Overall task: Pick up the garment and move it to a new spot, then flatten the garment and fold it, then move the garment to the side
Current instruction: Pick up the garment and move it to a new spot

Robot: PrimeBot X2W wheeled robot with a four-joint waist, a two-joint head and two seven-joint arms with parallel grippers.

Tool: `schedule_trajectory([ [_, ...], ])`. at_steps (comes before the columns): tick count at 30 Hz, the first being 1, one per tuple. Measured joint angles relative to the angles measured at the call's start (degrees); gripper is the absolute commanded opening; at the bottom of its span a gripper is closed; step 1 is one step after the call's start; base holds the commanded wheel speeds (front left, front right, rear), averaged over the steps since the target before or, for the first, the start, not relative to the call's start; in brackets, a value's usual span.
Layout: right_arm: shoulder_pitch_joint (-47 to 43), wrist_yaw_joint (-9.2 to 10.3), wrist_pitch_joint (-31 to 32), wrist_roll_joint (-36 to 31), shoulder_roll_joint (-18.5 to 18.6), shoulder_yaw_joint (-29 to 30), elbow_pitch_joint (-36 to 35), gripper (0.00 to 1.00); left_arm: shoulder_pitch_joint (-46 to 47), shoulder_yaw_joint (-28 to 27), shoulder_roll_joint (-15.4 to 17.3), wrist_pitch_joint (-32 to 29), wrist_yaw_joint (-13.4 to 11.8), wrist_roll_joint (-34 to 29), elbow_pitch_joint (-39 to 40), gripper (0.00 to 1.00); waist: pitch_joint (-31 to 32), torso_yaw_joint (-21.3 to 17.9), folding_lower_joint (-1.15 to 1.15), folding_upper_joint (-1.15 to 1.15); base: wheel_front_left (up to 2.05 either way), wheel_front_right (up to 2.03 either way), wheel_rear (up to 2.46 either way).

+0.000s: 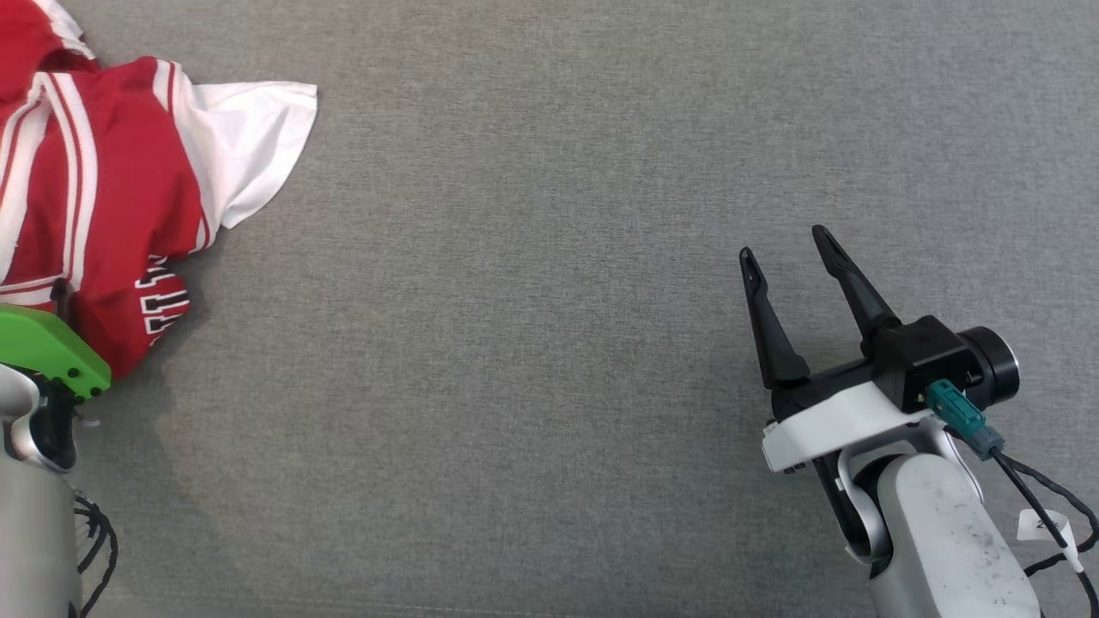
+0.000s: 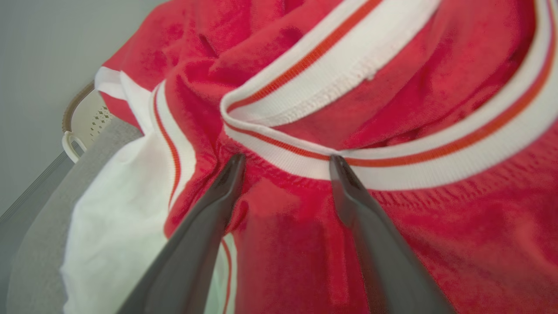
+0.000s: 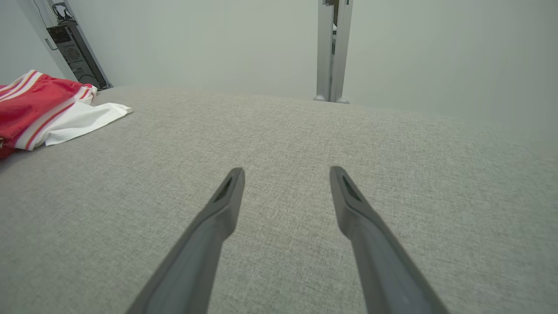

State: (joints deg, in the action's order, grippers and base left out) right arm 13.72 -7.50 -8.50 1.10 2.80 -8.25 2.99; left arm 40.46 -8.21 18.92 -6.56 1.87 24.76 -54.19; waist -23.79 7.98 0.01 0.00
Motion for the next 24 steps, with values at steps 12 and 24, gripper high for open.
schedule_trajectory([
  [12, 0.46, 0.0, -3.71, 4.98, 0.0, 0.1, 4.45, 1.0, 3.09, 1.83, 7.59, -4.69, 1.18, -1.33, 9.26, 0.0, 3.17, -1.47, 0.0, 0.0, 0.0, 0.0, 0.0],
  [24, -0.94, 0.0, -6.3, 10.44, -0.01, 0.74, 9.99, 1.0, 9.24, 7.76, 9.8, -14.85, 2.48, -3.28, 35.64, 0.0, 13.49, -2.63, 0.0, 0.0, 0.0, 0.0, 0.0],
])
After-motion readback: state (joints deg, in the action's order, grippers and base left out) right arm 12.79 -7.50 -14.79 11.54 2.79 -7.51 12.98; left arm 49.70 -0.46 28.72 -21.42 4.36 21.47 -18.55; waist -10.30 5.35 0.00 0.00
